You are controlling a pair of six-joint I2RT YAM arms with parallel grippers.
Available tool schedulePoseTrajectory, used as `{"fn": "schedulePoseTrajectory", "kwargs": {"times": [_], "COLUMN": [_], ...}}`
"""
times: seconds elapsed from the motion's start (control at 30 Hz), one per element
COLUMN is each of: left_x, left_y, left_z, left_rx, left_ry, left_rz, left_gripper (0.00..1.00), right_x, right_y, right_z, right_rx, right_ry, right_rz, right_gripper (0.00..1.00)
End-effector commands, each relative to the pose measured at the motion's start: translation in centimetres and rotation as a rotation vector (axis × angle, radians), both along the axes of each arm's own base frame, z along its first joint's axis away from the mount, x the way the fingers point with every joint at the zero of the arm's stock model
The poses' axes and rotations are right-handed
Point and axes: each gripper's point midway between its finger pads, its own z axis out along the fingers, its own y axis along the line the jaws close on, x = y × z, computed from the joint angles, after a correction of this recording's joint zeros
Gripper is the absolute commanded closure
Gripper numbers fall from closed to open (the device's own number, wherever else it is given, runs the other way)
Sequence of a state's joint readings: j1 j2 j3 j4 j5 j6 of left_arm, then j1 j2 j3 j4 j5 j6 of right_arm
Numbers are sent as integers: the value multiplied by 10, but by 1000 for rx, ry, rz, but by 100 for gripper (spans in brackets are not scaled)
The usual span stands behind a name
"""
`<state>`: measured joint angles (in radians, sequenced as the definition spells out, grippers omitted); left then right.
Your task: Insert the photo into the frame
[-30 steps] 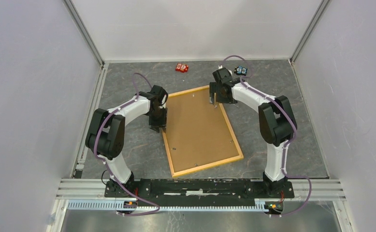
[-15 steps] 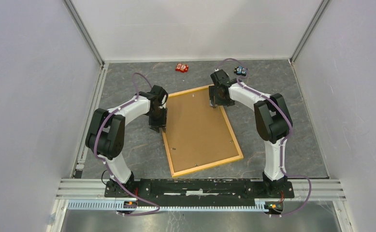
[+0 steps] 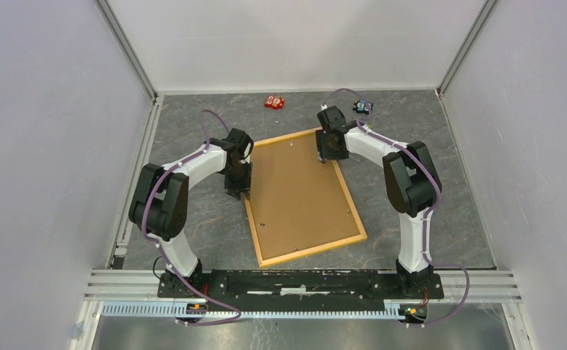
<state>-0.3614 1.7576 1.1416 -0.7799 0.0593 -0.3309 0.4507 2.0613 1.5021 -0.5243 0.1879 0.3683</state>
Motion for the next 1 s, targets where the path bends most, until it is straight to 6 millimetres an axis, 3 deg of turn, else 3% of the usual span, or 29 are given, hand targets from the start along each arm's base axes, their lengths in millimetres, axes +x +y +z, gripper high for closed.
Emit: {"fn": "schedulePoseTrajectory", "kwargs": {"times": [0.0, 0.4, 0.67, 0.8, 0.97], "left_x": [7, 6, 6, 7, 8], "left_y": [11, 10, 12, 12, 12], "left_z": [3, 3, 2, 2, 2], "left_rx": [52, 50, 58, 61, 61], "left_ry": [-22, -20, -19, -21, -22], "left_rz": [-46, -47, -47, -48, -46], "left_gripper": [60, 61, 62, 62, 62], "right_x": [-5, 1, 14, 5, -13], "right_y": [-20, -27, -27, -18, -12], "right_z": [-5, 3, -5, 3, 19], "right_rx": [-93, -136, -185, -120, -44], "right_ry": [18, -12, -60, -61, -59], "right_rz": [35, 74, 185, 214, 240], "right_gripper": [44, 62, 93, 89, 60]}}
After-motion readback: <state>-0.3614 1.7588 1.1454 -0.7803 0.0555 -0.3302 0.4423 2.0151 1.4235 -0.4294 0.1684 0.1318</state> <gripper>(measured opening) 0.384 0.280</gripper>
